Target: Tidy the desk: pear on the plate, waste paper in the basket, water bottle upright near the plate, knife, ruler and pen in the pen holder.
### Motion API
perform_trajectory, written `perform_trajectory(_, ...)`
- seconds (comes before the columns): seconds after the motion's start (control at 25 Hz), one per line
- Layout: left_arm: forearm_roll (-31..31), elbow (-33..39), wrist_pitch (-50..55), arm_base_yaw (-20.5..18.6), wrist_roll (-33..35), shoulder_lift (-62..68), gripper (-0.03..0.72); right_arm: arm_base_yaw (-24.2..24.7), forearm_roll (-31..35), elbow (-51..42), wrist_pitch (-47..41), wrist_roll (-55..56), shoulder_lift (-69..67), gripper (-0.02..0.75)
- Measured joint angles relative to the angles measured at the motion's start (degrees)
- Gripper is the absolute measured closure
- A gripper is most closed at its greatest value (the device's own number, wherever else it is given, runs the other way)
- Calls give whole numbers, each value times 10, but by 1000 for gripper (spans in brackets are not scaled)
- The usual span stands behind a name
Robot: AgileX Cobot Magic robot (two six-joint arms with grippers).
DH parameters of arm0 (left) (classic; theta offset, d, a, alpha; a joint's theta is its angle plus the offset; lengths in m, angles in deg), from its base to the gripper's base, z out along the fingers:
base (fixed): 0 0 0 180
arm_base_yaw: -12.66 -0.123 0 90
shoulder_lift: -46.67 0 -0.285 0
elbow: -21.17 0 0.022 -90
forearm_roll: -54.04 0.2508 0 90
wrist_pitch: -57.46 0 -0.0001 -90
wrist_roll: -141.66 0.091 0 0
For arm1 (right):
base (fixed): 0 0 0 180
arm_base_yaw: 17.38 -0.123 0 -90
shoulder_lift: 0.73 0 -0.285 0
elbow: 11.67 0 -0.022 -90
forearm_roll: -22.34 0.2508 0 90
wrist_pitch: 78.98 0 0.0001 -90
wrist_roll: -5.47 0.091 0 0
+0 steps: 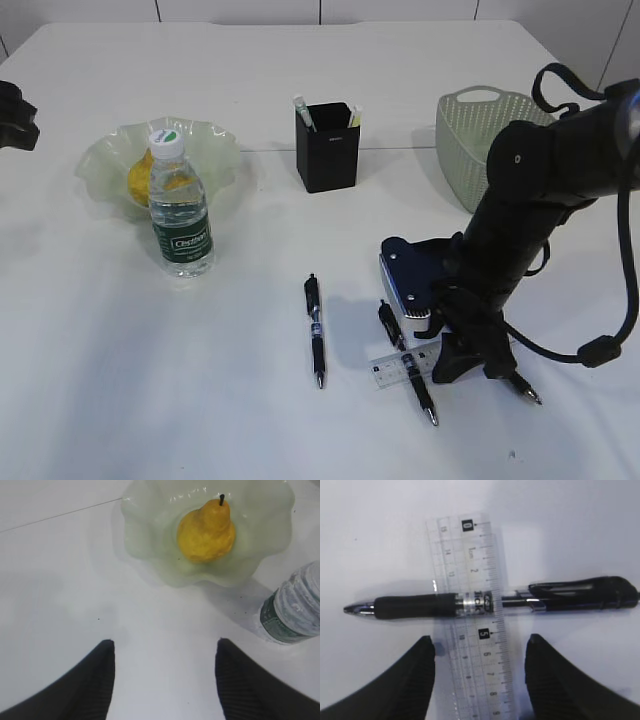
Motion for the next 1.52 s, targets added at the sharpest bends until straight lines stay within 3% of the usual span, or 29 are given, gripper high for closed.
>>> perform_trajectory(1.52, 6, 0, -1, 0, 0, 0, 241, 0, 61, 0, -13, 14, -1, 310)
